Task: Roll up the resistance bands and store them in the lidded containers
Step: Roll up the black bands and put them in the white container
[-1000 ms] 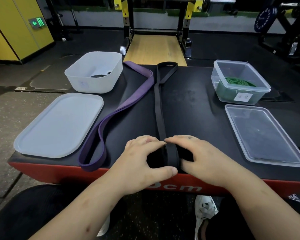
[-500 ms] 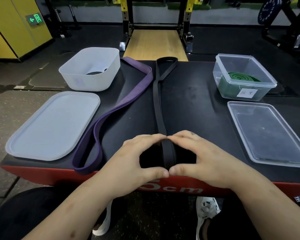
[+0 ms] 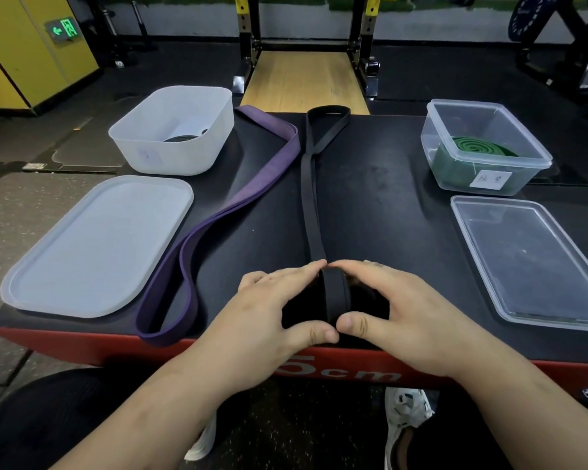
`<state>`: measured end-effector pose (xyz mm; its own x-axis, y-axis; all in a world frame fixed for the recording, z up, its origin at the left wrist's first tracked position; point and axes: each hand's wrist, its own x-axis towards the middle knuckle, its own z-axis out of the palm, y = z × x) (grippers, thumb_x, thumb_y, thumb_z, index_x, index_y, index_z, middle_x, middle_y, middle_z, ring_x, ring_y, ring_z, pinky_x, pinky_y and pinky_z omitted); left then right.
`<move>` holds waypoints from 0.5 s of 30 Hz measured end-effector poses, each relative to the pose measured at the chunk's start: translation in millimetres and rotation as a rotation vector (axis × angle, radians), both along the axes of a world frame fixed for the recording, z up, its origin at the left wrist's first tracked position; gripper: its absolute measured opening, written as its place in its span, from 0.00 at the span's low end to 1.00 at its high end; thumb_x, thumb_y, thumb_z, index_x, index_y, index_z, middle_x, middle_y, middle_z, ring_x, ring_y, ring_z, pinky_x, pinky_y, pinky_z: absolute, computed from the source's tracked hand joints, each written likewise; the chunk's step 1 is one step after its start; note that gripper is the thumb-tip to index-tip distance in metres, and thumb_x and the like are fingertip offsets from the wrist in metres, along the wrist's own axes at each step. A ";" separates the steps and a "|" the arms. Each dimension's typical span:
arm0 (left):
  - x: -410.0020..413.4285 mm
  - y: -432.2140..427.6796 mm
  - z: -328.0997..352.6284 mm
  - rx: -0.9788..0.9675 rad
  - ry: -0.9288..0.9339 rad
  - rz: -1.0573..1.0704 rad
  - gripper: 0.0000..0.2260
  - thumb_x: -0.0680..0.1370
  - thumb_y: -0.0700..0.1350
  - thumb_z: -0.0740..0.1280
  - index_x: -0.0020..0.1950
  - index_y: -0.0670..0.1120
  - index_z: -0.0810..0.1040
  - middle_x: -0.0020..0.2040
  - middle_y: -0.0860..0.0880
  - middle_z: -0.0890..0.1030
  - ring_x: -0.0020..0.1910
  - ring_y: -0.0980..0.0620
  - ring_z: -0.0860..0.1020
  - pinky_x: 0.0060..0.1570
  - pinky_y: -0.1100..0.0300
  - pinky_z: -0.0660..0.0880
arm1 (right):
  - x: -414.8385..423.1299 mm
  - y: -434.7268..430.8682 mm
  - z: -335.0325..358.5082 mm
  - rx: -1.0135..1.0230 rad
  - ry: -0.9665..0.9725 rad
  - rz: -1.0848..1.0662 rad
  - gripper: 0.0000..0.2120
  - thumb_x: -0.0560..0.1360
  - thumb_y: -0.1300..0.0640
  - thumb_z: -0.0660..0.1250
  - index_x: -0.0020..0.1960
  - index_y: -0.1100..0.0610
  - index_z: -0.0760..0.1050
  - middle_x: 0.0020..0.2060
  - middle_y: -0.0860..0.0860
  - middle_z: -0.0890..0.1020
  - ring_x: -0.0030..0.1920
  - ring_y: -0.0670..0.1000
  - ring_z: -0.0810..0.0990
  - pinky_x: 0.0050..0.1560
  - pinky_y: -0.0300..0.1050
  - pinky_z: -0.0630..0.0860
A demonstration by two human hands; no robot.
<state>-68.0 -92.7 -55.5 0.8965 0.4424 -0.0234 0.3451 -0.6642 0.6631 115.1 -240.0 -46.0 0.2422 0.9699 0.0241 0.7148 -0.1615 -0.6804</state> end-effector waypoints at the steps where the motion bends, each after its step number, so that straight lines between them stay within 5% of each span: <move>1: -1.2 0.5 0.3 -0.025 -0.015 -0.001 0.38 0.65 0.74 0.66 0.73 0.79 0.55 0.66 0.77 0.67 0.74 0.62 0.59 0.67 0.64 0.61 | -0.3 0.4 -0.8 0.002 -0.003 0.001 0.22 0.76 0.32 0.66 0.68 0.24 0.66 0.62 0.33 0.78 0.67 0.36 0.73 0.67 0.41 0.72; 5: -2.7 0.5 2.4 -0.016 -0.024 -0.025 0.39 0.67 0.70 0.71 0.73 0.77 0.56 0.67 0.74 0.67 0.73 0.64 0.60 0.68 0.65 0.63 | 3.8 3.3 -6.0 -0.016 0.007 0.031 0.31 0.75 0.27 0.60 0.74 0.40 0.70 0.61 0.38 0.78 0.66 0.43 0.76 0.65 0.50 0.75; 11: 3.5 6.3 1.6 0.069 -0.045 -0.020 0.35 0.68 0.71 0.70 0.74 0.69 0.63 0.67 0.71 0.63 0.72 0.63 0.62 0.71 0.61 0.63 | 6.4 2.4 -4.9 -0.008 0.000 0.021 0.34 0.69 0.26 0.66 0.72 0.24 0.60 0.68 0.29 0.71 0.72 0.32 0.67 0.72 0.40 0.67; 15: 4.3 7.8 3.3 0.053 0.015 -0.031 0.41 0.68 0.67 0.74 0.76 0.71 0.57 0.69 0.71 0.65 0.71 0.61 0.60 0.66 0.62 0.62 | 6.1 7.9 -3.9 0.000 0.020 -0.020 0.30 0.73 0.28 0.64 0.74 0.33 0.67 0.64 0.34 0.77 0.68 0.37 0.73 0.69 0.48 0.74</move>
<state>-63.7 -84.9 -52.1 0.9095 0.4155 -0.0138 0.3332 -0.7087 0.6219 121.1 -232.1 -49.9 0.2623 0.9648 0.0186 0.6975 -0.1762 -0.6945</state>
